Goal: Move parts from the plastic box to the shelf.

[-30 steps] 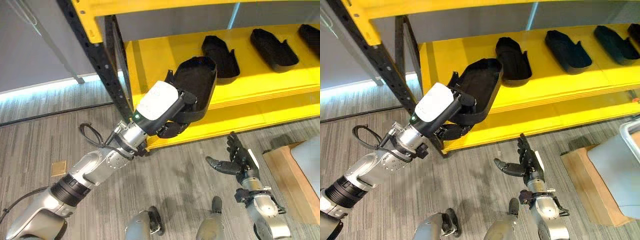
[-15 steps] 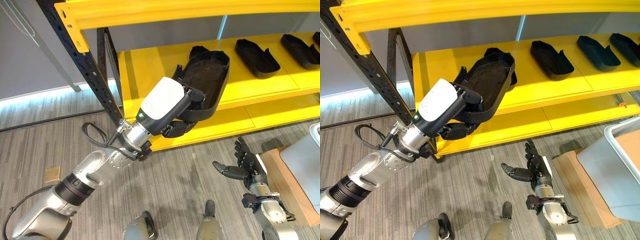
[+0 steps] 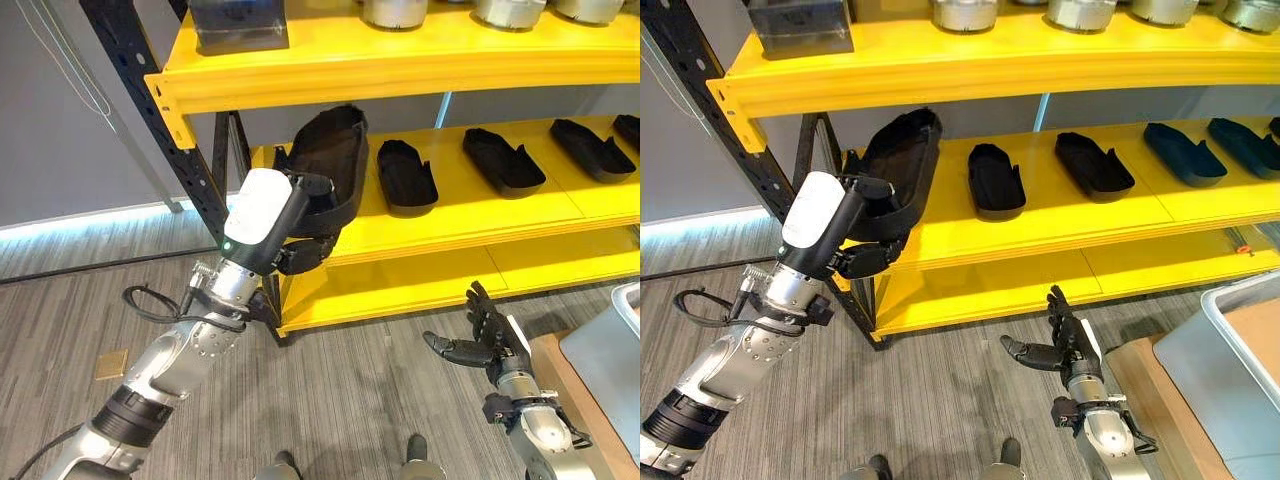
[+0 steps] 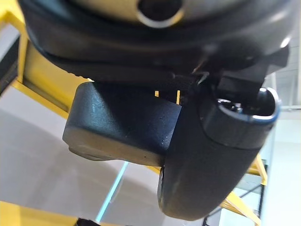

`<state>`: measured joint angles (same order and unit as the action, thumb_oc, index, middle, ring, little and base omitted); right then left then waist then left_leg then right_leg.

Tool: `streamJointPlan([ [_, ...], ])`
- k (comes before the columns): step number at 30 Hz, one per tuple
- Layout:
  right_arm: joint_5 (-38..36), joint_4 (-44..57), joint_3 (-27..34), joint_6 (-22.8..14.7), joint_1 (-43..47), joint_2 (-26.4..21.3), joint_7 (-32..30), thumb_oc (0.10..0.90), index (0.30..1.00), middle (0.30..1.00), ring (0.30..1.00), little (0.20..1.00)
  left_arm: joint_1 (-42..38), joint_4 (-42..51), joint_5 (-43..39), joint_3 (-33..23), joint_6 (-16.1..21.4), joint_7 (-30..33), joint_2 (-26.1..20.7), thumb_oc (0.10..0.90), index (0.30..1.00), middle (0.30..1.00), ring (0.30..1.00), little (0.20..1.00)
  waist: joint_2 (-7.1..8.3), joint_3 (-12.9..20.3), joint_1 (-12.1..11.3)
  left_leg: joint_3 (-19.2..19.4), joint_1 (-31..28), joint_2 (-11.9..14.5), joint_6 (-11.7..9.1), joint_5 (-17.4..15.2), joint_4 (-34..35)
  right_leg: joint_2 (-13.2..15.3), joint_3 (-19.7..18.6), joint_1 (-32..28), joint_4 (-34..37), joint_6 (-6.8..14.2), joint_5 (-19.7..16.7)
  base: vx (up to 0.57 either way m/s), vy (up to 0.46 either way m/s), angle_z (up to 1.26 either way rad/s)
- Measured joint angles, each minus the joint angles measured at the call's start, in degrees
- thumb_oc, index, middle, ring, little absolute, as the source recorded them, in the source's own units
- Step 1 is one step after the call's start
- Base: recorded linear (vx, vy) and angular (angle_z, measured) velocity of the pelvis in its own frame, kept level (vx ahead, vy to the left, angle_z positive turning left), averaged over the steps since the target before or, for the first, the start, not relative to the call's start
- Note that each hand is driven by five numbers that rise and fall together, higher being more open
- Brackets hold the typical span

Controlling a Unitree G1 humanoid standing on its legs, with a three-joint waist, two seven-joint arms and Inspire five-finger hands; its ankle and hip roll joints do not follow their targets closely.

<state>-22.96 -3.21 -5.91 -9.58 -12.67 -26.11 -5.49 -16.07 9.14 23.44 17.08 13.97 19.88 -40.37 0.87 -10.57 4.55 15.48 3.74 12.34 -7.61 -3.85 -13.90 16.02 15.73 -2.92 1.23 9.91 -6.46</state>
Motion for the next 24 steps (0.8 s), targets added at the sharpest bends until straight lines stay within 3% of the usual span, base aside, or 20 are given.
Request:
streamJointPlan([
  [2,0.05,-0.24,-0.32,0.02,-0.02,-1.03,0.14,0.900,1.000,1.000,1.000,1.000,1.21,-0.19,0.01,-0.14,-0.29,0.09,1.42,0.400,0.300,0.300,0.300,0.300,-1.14,0.83,-0.24,-0.55,-1.00,0.77,-0.66,1.68,2.00,-1.53,0.65,-0.42,-0.23,-0.85,0.76,0.04,-0.183,0.10],
  [7,0.31,-1.93,-0.30,0.06,-0.24,-1.73,0.13,0.900,1.000,1.000,1.000,1.000,2.30,-1.21,0.12,-0.10,-0.34,0.13,3.63,0.400,0.300,0.300,0.300,0.300,-2.38,1.64,0.02,-0.73,-2.30,2.38,-1.55,3.37,3.63,-3.38,0.91,-0.65,-1.19,-1.66,1.83,0.02,-0.160,0.00],
  [10,0.30,-2.22,-0.82,0.12,-1.08,-1.90,0.29,0.900,1.000,1.000,1.000,1.000,2.91,-2.53,0.17,-0.11,-1.03,0.19,4.47,0.400,0.300,0.300,0.300,0.300,-3.11,1.66,-0.10,-0.76,-1.88,4.35,-3.07,5.82,1.77,-5.05,0.31,1.86,-7.53,-3.09,5.91,-0.01,-0.205,-0.05],
  [12,0.29,-2.21,-1.69,0.14,-1.03,-1.98,0.71,0.900,1.000,1.000,1.000,1.000,3.40,-4.00,0.13,-0.22,-1.58,0.19,5.58,0.400,0.300,0.300,0.300,0.300,-1.57,1.63,-0.56,-4.01,1.75,4.32,-5.71,11.69,-3.08,-4.07,-0.94,5.63,-13.64,-4.84,9.50,-0.04,-0.220,0.03],
  [13,0.29,-2.17,-2.29,0.14,-0.99,-2.00,1.05,0.900,1.000,1.000,1.000,1.000,3.60,-4.61,0.15,-0.05,-1.88,0.18,5.78,0.400,0.300,0.300,0.300,0.300,-0.45,1.60,-0.69,-5.69,2.97,3.46,-6.17,17.63,-2.59,-3.94,-1.22,5.83,-13.26,-5.43,9.71,0.01,-0.141,0.16],
  [14,0.30,-1.94,-2.68,0.15,-0.78,-2.10,1.53,0.900,1.000,1.000,1.000,1.000,3.18,-4.66,0.11,-0.04,-2.32,0.18,5.84,0.400,0.300,0.300,0.300,0.300,0.66,1.46,-0.75,-7.36,4.47,2.82,-4.32,23.77,-1.06,-3.58,-1.52,7.04,-13.58,-7.20,10.60,0.06,-0.019,0.29],
  [17,0.27,-1.94,-2.41,0.17,-0.68,-1.26,1.33,0.900,1.000,1.000,1.000,1.000,2.92,-4.96,0.03,0.90,-2.54,0.48,5.74,0.400,0.300,0.300,0.300,0.300,1.11,1.08,0.09,-2.84,6.93,8.25,-2.75,20.39,-3.88,-5.93,-0.38,7.37,-11.89,-7.97,9.85,0.09,0.126,0.16],
  [19,0.27,-2.00,-1.95,0.12,-0.89,-1.36,0.83,0.900,1.000,1.000,1.000,1.000,0.56,-6.14,0.07,2.37,-2.42,0.83,5.96,0.400,0.300,0.300,0.300,0.300,0.86,1.06,1.73,1.15,6.01,11.07,-4.20,19.47,5.63,-7.10,0.39,8.64,-10.88,-8.20,9.71,0.08,0.104,0.23],
  [21,0.27,-2.43,-1.64,0.37,-0.82,-1.59,0.01,0.900,1.000,1.000,1.000,1.000,-3.12,-8.71,0.53,4.17,-2.32,0.96,6.49,0.400,0.300,0.300,0.300,0.300,0.79,0.48,2.11,1.35,4.26,12.02,-4.52,19.07,10.89,-7.76,-0.12,10.40,-10.81,-8.63,7.86,0.14,0.128,-0.10],
  [23,0.27,-2.24,-1.90,0.41,-0.11,-1.10,0.07,0.900,1.000,1.000,1.000,1.000,-1.51,-8.93,0.59,3.68,-2.75,1.90,6.68,0.400,0.300,0.300,0.300,0.300,0.05,0.39,1.27,1.50,-1.42,12.33,-4.55,16.13,12.58,-9.58,-3.86,10.42,-9.24,-7.47,6.92,0.14,0.133,-0.92],
  [24,0.25,-2.24,-1.52,0.36,-0.19,-1.88,-0.03,0.900,1.000,1.000,1.000,1.000,-1.83,-9.47,1.46,3.69,-2.70,1.93,7.51,0.400,0.300,0.300,0.300,0.300,-1.14,0.27,2.19,2.93,-4.68,10.23,-4.61,15.61,11.84,-9.63,-3.90,10.15,-6.12,-8.08,6.50,0.17,0.174,-0.77],
])
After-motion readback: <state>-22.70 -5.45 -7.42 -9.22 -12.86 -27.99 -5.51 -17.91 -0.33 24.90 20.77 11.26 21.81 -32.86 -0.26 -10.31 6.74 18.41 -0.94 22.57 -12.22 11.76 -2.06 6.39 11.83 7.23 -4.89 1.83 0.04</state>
